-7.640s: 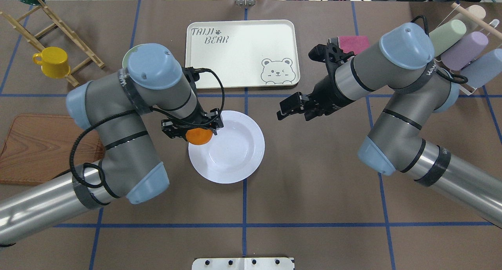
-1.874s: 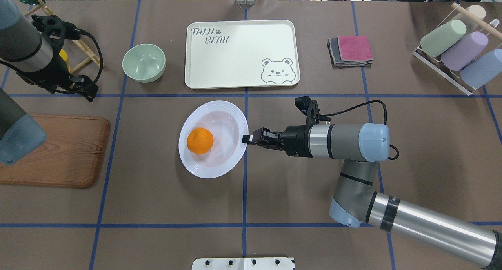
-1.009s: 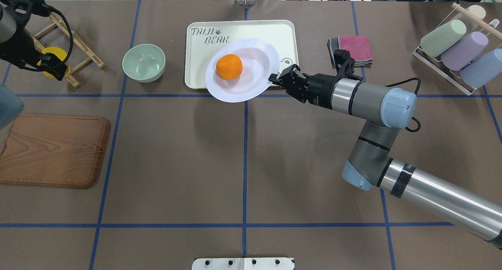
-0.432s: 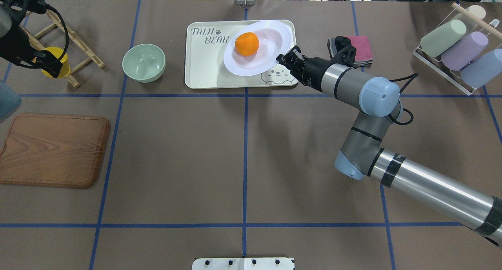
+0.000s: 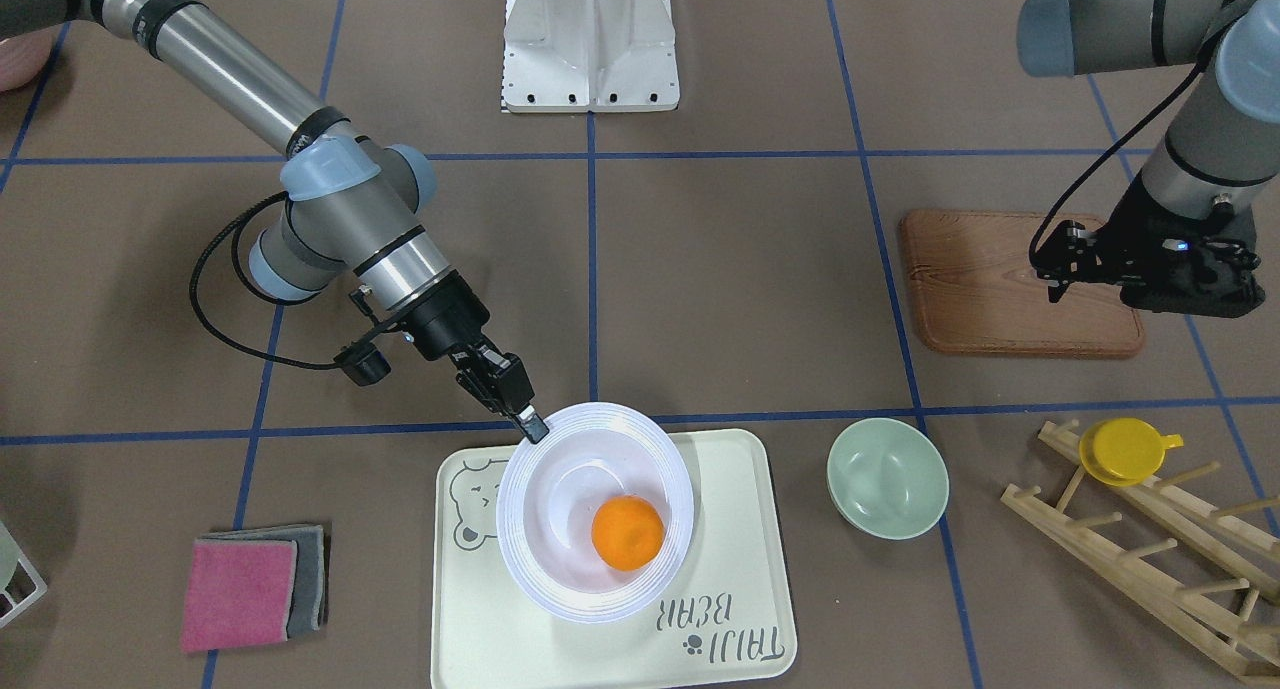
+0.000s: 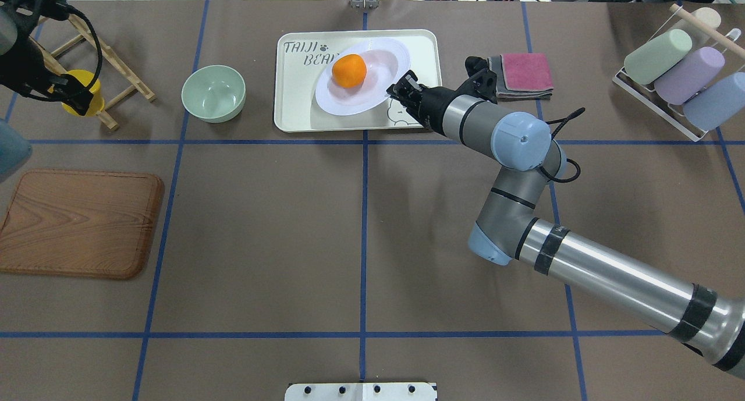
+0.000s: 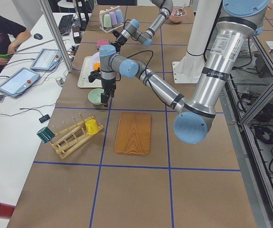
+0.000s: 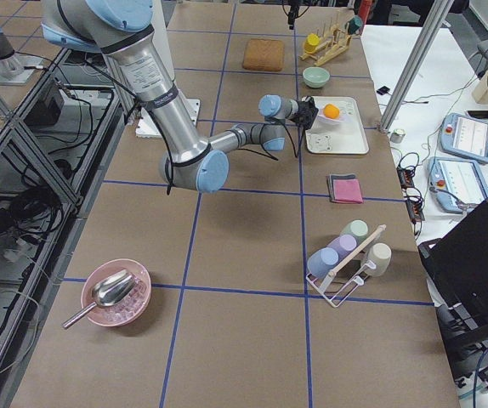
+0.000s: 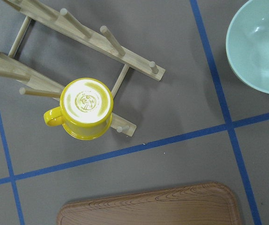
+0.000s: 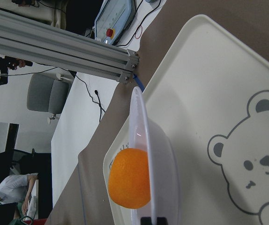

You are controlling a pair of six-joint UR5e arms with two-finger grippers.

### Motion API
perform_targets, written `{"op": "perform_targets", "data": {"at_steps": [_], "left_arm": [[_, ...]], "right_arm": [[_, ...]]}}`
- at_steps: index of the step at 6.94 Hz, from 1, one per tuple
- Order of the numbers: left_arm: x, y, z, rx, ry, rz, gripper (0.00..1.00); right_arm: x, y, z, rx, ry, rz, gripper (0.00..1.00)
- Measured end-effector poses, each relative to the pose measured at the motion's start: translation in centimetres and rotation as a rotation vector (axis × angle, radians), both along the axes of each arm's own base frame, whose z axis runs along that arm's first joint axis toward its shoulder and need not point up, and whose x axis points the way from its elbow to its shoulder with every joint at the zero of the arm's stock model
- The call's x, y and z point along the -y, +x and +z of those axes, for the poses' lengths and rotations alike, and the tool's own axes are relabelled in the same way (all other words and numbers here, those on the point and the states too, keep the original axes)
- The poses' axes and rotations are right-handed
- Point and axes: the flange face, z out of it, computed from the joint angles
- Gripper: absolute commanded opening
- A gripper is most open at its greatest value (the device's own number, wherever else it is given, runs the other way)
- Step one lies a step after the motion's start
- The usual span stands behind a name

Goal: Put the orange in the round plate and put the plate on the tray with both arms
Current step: 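Lower the plate onto the tray and open the right gripper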

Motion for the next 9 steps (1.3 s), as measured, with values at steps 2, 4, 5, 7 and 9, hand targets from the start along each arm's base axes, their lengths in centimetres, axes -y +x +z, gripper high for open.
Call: {"op": "perform_targets", "data": {"at_steps": [2,4,5,7,9], "left_arm": [[0.0,0.0,0.0,0.000,-0.001,0.000,0.98],[0.0,0.0,0.0,-0.001,-0.001,-0.001,0.98],[0.0,-0.1,-0.1,-0.002,0.001,-0.001,0.98],[0.0,-0.1,-0.1,-0.002,0.002,-0.002,0.98],[0.0,-0.2,-0.2,-0.002,0.002,-0.004,0.98]], "right_arm": [[0.2,-1.4,-0.3,-0.022,-0.016,-0.001,0.67],[0.5,-1.8,0.0,-0.056,-0.032,0.002,0.80],[0.7,-1.8,0.2,-0.072,-0.040,0.005,0.99],[1.7,-0.7,0.2,-0.092,-0.044,0.012,1.00],[1.7,1.6,-1.1,-0.166,0.002,-0.104,1.00]]}}
